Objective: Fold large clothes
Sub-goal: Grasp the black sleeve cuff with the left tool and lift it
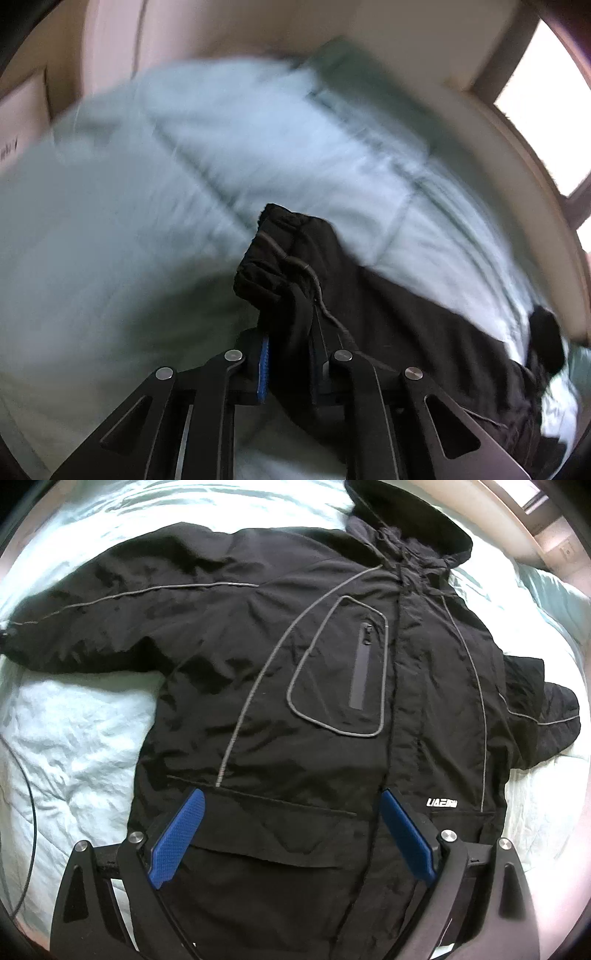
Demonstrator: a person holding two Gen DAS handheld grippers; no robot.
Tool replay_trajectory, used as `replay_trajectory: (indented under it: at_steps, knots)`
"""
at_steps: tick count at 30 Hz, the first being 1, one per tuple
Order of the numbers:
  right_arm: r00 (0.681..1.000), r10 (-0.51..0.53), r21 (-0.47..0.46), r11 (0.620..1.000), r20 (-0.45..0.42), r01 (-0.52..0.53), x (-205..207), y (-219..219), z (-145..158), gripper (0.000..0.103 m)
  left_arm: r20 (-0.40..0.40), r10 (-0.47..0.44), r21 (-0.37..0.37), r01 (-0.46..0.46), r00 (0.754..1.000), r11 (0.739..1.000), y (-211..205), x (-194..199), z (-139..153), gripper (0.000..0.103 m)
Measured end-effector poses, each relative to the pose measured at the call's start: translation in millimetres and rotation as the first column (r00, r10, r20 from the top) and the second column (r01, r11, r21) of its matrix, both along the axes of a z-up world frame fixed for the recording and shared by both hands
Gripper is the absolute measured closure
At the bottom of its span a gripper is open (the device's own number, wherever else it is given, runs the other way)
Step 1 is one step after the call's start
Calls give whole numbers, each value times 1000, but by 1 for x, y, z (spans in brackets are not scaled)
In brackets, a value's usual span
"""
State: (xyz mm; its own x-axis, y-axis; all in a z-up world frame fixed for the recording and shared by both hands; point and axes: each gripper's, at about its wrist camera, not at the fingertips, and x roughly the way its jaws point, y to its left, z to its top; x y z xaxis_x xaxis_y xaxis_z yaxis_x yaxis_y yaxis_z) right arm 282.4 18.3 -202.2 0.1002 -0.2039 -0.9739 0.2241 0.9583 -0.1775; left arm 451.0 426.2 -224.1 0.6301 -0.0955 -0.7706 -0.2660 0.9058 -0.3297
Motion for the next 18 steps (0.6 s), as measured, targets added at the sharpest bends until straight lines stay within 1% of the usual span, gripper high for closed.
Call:
replay_trajectory:
  at_steps: [2,3,4,6,8,10,12,13,15,16,17,18]
  knots:
    - [1000,-20,10,1000,3,20,-4,-9,0,7,55,-62,4,62,997,998,-18,-12,26,89]
    - [1000,-31,16,999,6,31,-6,-14,0,7,84,-99,18,98,992,995,-31,-17,41,90]
    - [999,-42,22,999,9,42,-9,-19,0,7,113,-145,38,141,983,989,-49,-23,56,90]
    - [998,-63,34,997,19,62,-15,-29,3,7,158,-225,45,220,962,974,-81,-32,80,90]
    - [996,-79,39,996,35,77,-21,-39,7,7,193,-303,55,298,933,953,-118,-40,99,91]
    - [995,-91,42,995,49,89,-26,-48,11,7,221,-403,69,397,888,915,-164,-51,117,91]
    - [993,-105,47,994,59,102,-32,-58,13,7,238,-491,77,488,838,870,-213,-62,128,91]
    - [991,-116,50,992,64,113,-35,-65,14,7,238,-536,87,532,810,842,-239,-71,129,91]
    - [988,-138,53,990,69,134,-41,-78,15,7,232,-602,110,594,764,797,-283,-78,129,91]
    - [986,-153,55,987,73,149,-46,-87,15,7,222,-643,110,637,733,763,-312,-83,125,91]
    - [983,-169,55,985,74,166,-50,-97,15,7,212,-674,100,670,708,735,-336,-88,119,91]
    - [981,-182,54,983,75,178,-53,-103,15,7,205,-692,91,691,692,717,-352,-92,115,91]
